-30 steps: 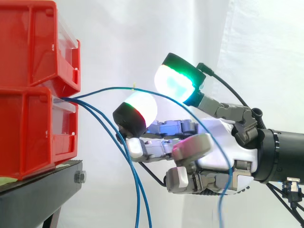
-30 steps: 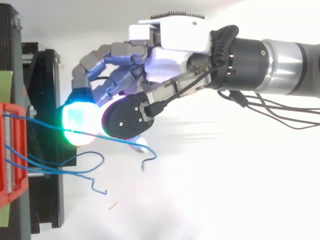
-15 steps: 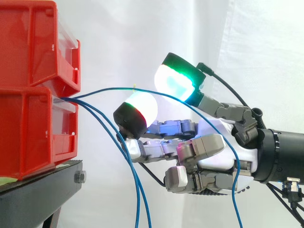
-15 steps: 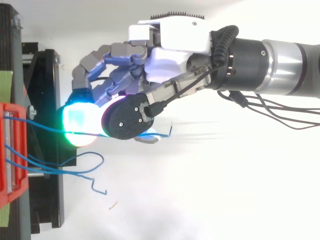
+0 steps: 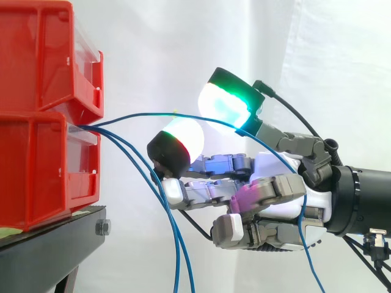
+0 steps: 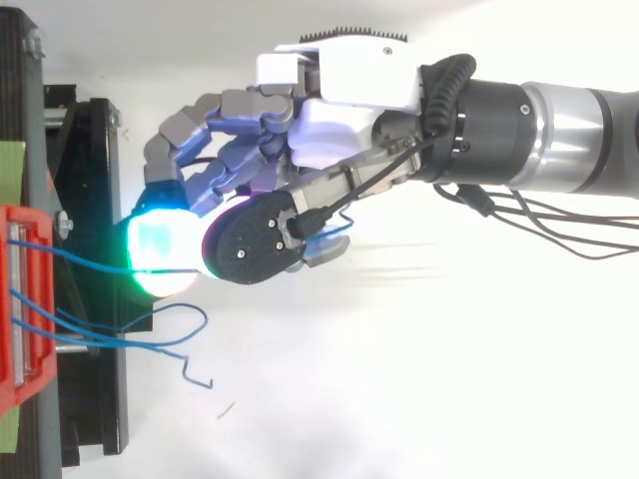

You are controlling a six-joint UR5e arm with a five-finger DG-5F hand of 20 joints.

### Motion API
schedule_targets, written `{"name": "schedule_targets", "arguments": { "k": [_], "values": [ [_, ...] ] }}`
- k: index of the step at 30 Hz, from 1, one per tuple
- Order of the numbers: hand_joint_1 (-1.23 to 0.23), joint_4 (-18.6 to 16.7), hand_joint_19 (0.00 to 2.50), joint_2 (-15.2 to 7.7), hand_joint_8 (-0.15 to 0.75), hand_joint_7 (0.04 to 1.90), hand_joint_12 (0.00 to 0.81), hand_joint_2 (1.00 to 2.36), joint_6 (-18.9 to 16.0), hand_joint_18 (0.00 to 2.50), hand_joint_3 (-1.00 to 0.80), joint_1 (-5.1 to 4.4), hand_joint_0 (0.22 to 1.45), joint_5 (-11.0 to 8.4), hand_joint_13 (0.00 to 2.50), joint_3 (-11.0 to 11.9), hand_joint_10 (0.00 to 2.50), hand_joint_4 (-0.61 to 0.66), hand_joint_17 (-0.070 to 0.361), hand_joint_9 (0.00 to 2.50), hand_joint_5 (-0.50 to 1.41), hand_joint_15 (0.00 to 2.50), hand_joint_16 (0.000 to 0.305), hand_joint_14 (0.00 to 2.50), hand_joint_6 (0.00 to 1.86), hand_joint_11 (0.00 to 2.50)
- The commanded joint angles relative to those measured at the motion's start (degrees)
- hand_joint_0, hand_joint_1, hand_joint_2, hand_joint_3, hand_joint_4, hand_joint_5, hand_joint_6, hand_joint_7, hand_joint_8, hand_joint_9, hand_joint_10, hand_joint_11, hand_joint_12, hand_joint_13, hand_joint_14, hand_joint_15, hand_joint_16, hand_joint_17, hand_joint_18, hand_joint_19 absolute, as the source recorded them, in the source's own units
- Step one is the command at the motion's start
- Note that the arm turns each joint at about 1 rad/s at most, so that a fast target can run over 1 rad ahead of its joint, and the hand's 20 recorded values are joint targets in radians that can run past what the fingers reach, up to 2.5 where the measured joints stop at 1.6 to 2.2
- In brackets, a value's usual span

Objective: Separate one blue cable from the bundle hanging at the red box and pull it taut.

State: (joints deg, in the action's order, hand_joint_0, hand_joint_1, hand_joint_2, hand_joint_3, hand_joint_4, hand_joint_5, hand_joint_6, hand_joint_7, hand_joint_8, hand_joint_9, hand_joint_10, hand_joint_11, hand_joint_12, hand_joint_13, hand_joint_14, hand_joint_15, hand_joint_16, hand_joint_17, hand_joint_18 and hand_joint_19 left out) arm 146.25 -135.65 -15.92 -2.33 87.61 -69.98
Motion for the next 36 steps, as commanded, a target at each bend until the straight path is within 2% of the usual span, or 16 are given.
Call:
{"name": "schedule_targets", "arguments": {
  "k": [1, 5, 7, 14, 16, 26, 31, 36],
  "values": [
    [-0.67, 0.0, 0.78, -0.1, 0.365, 0.89, 0.365, 1.01, 1.5, 1.03, -0.42, 0.04, 0.61, 0.1, 1.35, -0.1, 0.01, 0.24, 0.119, 0.7, -0.2, 1.34, 0.053, 0.74, 0.85, 0.69],
    [-0.67, 0.2, 0.79, -0.1, 0.366, 0.89, 0.368, 1.0, 3.0, 1.03, -0.45, 0.04, 0.6, 0.1, 1.33, -0.1, 0.01, 0.25, 0.119, 0.71, -0.2, 1.31, 0.053, 0.87, 0.84, 0.7],
    [-0.66, 0.8, 0.8, 0.0, 0.365, 0.87, 0.358, 1.0, 4.8, 1.04, -0.49, 0.22, 0.59, -0.07, 1.31, -0.1, 0.01, 0.25, 0.119, 0.7, -0.2, 1.23, 0.053, 1.04, 0.83, 0.7],
    [-0.65, 1.7, 0.81, 0.0, 0.367, 0.87, 0.368, 1.0, 9.5, 1.04, -0.5, 0.13, 0.57, -0.25, 1.3, -0.1, 0.01, 0.27, 0.121, 0.7, -0.2, 1.22, 0.054, 1.09, 0.8, 0.69],
    [-0.65, 1.7, 0.8, 0.0, 0.368, 0.87, 0.368, 1.0, 10.9, 1.05, -0.5, 0.13, 0.56, -0.86, 1.3, 0.0, 0.01, 0.27, 0.122, 0.7, -0.2, 1.22, 0.054, 1.1, 0.79, 0.7],
    [-0.64, 1.7, 0.81, 0.0, 0.368, 0.88, 0.361, 1.0, 14.9, 1.05, -0.5, 0.13, 0.58, -0.95, 1.31, 0.0, 0.01, 0.26, 0.119, 0.72, -0.19, 1.21, 0.053, 1.12, 0.78, 0.7],
    [-0.67, 1.6, 0.82, -0.1, 0.364, 0.88, 0.359, 1.01, 15.9, 1.06, -0.32, 0.04, 0.63, -0.95, 1.32, -0.1, 0.01, 0.23, 0.116, 0.75, -0.2, 1.22, 0.052, 1.1, 0.84, 0.72],
    [-0.69, 1.7, 0.81, 0.0, 0.364, 0.89, 0.351, 1.02, 16.8, 1.06, -0.24, -0.13, 0.64, -0.95, 1.32, 0.0, 0.01, 0.23, 0.117, 0.75, -0.2, 1.23, 0.052, 1.09, 0.85, 0.73]
  ]
}}
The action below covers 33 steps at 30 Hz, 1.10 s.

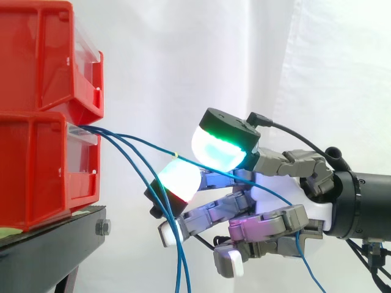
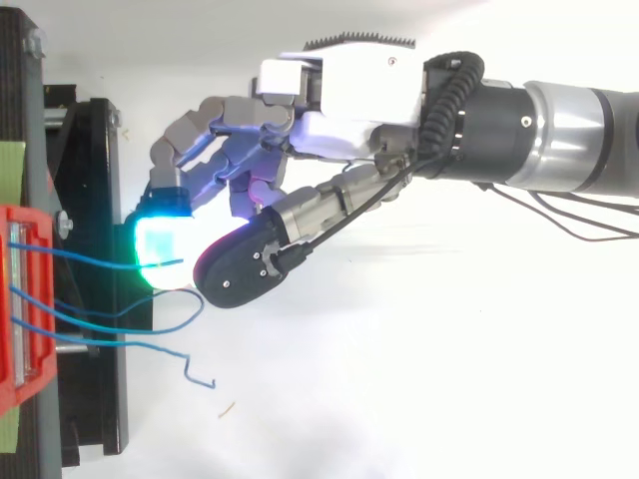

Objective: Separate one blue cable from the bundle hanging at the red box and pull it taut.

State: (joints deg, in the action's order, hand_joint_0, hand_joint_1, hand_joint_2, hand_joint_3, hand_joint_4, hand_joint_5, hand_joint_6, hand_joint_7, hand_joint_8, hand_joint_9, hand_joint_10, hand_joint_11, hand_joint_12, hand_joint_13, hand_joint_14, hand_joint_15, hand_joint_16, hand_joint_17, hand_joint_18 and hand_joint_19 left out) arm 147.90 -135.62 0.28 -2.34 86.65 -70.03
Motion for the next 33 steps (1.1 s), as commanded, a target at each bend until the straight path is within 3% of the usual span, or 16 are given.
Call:
{"name": "schedule_targets", "arguments": {
  "k": [1, 10, 19, 24, 26, 28, 33],
  "values": [
    [-0.7, 0.0, 0.82, 0.0, 0.365, 0.89, 0.351, 1.02, 0.6, 1.06, -0.23, -0.12, 0.64, 0.01, 1.32, 0.1, 0.01, 0.23, 0.117, 0.75, -0.2, 1.23, 0.052, 1.08, 0.86, 0.74],
    [-0.68, 0.0, 0.82, 0.0, 0.375, 0.9, 0.367, 1.0, 1.1, 1.07, -0.47, -0.29, 0.59, -0.16, 1.34, 0.0, 0.01, 0.23, 0.116, 0.81, -0.19, 1.26, 0.052, 1.05, 0.85, 0.75],
    [-0.69, 0.0, 0.83, 0.0, 0.37, 0.93, 0.362, 1.01, 1.2, 1.09, -0.36, -0.29, 0.63, -0.16, 1.37, 0.0, 0.01, 0.22, 0.113, 0.87, -0.18, 1.3, 0.05, 0.99, 0.86, 0.79],
    [-0.68, 0.0, 0.83, 0.0, 0.371, 0.92, 0.365, 1.0, 1.1, 1.09, -0.44, -0.29, 0.6, -0.08, 1.37, 0.1, 0.01, 0.22, 0.115, 0.87, -0.18, 1.32, 0.051, 0.96, 0.84, 0.79],
    [-0.67, 0.2, 0.83, 0.0, 0.371, 0.91, 0.371, 1.0, 1.1, 1.09, -0.47, -0.12, 0.59, -0.08, 1.37, 0.0, 0.01, 0.24, 0.115, 0.87, -0.18, 1.33, 0.051, 0.87, 0.8, 0.79],
    [-0.65, 0.3, 0.82, 0.0, 0.372, 0.95, 0.385, 1.0, 1.1, 1.07, -0.5, -0.03, 0.57, 0.1, 1.4, 0.0, 0.01, 0.25, 0.116, 0.86, -0.16, 1.44, 0.051, 0.38, 0.74, 0.77],
    [-0.61, 1.5, 0.82, -0.1, 0.374, 1.08, 0.393, 1.0, 1.2, 1.05, -0.5, 0.41, 0.55, -0.08, 1.41, 0.0, 0.01, 0.25, 0.118, 0.82, -0.15, 1.49, 0.052, 0.19, 0.62, 0.75]
  ]
}}
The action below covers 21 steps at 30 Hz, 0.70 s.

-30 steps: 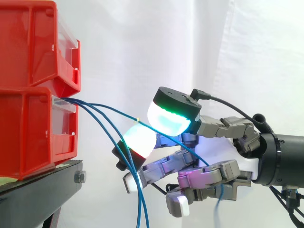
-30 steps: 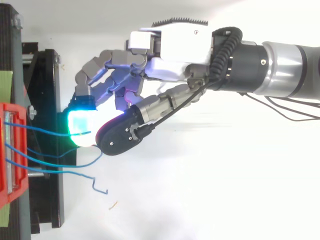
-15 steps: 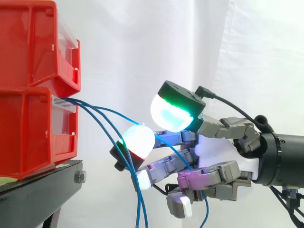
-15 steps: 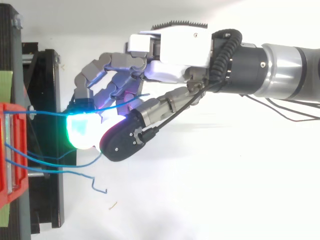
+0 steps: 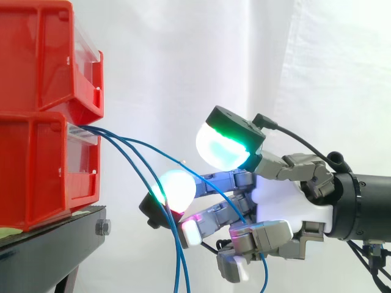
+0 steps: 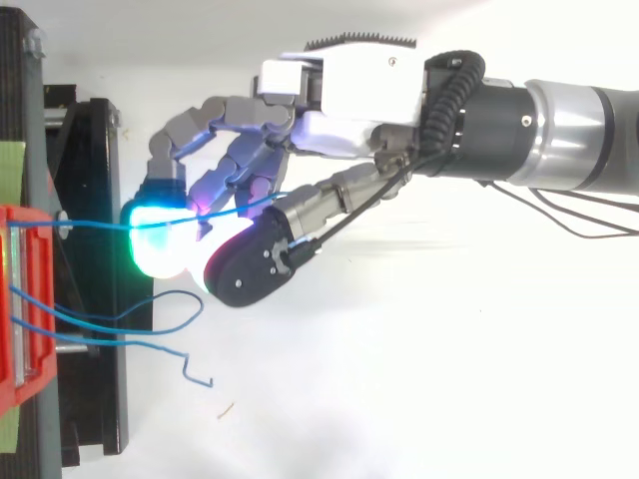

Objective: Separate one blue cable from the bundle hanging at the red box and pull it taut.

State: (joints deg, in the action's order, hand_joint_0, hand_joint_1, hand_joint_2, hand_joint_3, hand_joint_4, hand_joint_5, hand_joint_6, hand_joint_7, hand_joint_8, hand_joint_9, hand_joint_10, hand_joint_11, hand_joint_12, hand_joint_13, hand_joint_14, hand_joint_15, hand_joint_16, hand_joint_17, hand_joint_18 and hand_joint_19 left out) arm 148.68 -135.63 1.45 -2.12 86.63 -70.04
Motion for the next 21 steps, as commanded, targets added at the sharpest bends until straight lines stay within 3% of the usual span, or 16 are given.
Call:
{"name": "schedule_targets", "arguments": {
  "k": [1, 3, 8, 9, 14, 21],
  "values": [
    [-0.6, 1.0, 0.81, -0.1, 0.373, 1.13, 0.402, 1.0, 0.0, 1.05, -0.5, 0.18, 0.54, -0.05, 1.4, 0.0, 0.01, 0.26, 0.12, 0.81, -0.15, 1.48, 0.053, 0.2, 0.59, 0.74],
    [-0.59, 1.9, 0.82, 0.0, 0.373, 1.14, 0.399, 1.0, 0.0, 1.05, -0.5, 0.18, 0.53, -0.23, 1.4, 0.0, 0.01, 0.25, 0.12, 0.81, -0.15, 1.47, 0.054, 0.21, 0.57, 0.75],
    [-0.58, 2.2, 0.81, 0.0, 0.387, 1.19, 0.411, 1.0, 0.7, 1.06, -0.5, -0.35, 0.53, -1.46, 1.36, 0.0, 0.01, 0.27, 0.123, 0.89, -0.15, 1.41, 0.055, 0.37, 0.52, 1.04],
    [-0.58, 2.1, 0.81, 0.0, 0.388, 1.2, 0.41, 1.0, 1.0, 1.06, -0.5, -0.35, 0.52, -1.55, 1.33, 0.0, 0.01, 0.28, 0.123, 0.9, -0.16, 1.33, 0.055, 0.56, 0.51, 1.07],
    [-0.59, 2.1, 0.82, 0.0, 0.39, 1.21, 0.403, 1.0, 2.3, 1.06, -0.5, -0.43, 0.53, -1.64, 1.29, 0.0, 0.01, 0.27, 0.121, 0.92, -0.15, 1.27, 0.054, 0.82, 0.51, 1.14],
    [-0.57, 2.3, 0.84, 0.1, 0.39, 1.17, 0.389, 1.0, 2.1, 1.07, -0.5, -0.35, 0.55, -1.37, 1.29, 0.0, 0.0, 0.27, 0.118, 0.96, -0.15, 1.26, 0.052, 0.89, 0.54, 1.18]
  ]
}}
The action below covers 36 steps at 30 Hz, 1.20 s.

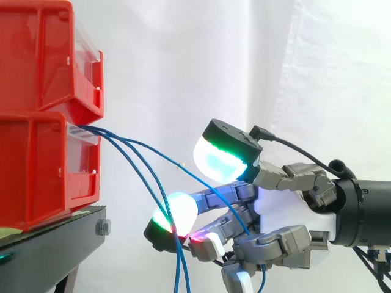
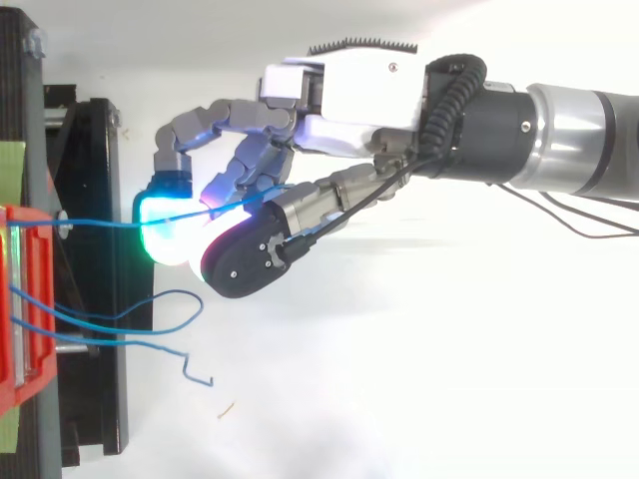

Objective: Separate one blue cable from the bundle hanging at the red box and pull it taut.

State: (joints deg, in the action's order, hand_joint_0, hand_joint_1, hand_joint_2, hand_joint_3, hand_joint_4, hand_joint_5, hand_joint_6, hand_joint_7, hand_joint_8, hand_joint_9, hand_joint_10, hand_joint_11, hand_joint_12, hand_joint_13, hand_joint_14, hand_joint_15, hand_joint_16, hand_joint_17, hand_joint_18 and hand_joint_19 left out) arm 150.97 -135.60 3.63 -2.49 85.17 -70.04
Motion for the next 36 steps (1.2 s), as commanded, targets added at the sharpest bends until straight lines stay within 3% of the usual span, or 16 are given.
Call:
{"name": "schedule_targets", "arguments": {
  "k": [1, 6, 14, 20, 23, 27, 36],
  "values": [
    [-0.57, 0.1, 0.84, 0.1, 0.393, 1.16, 0.389, 1.0, -0.1, 1.07, -0.5, 0.03, 0.56, 0.26, 1.3, 0.0, 0.0, 0.27, 0.118, 0.96, -0.15, 1.27, 0.052, 0.88, 0.55, 1.19],
    [-0.57, 1.1, 0.84, 0.2, 0.389, 1.14, 0.384, 1.0, 0.0, 1.08, -0.5, 0.56, 0.56, 2.28, 1.3, 0.1, 0.01, 0.27, 0.116, 0.97, -0.15, 1.27, 0.051, 0.88, 0.57, 1.19],
    [-0.51, 2.0, 0.87, 2.3, 0.388, 1.19, 0.38, 1.0, 0.2, 1.09, -0.5, 0.91, 0.56, 2.02, 1.31, 0.1, 0.0, 0.25, 0.115, 0.97, -0.13, 1.27, 0.051, 0.92, 0.54, 1.19],
    [-0.48, 4.1, 0.87, 2.4, 0.392, 1.22, 0.376, 1.0, 1.8, 1.09, -0.5, 1.44, 0.56, 2.19, 1.31, 0.1, 0.0, 0.24, 0.114, 0.97, -0.12, 1.24, 0.051, 0.98, 0.53, 1.19],
    [-0.41, 4.1, 0.93, 2.4, 0.378, 1.24, 0.367, 1.0, 3.3, 1.08, -0.44, 1.52, 0.62, 2.02, 1.29, 0.1, 0.0, 0.21, 0.11, 0.97, -0.11, 1.17, 0.049, 1.15, 0.52, 1.19],
    [-0.44, 4.1, 0.95, 2.5, 0.386, 1.25, 0.368, 1.01, 3.8, 1.12, -0.3, 1.61, 0.63, 2.02, 1.28, 0.1, 0.01, 0.19, 0.114, 0.98, -0.11, 1.07, 0.051, 1.38, 0.52, 1.18],
    [-0.62, 3.8, 0.92, 2.4, 0.399, 1.12, 0.38, 1.01, 3.8, 1.18, -0.18, 1.61, 0.65, 2.02, 1.3, 0.1, 0.0, 0.22, 0.118, 1.0, -0.13, 1.04, 0.053, 1.42, 0.63, 1.18]
  ]
}}
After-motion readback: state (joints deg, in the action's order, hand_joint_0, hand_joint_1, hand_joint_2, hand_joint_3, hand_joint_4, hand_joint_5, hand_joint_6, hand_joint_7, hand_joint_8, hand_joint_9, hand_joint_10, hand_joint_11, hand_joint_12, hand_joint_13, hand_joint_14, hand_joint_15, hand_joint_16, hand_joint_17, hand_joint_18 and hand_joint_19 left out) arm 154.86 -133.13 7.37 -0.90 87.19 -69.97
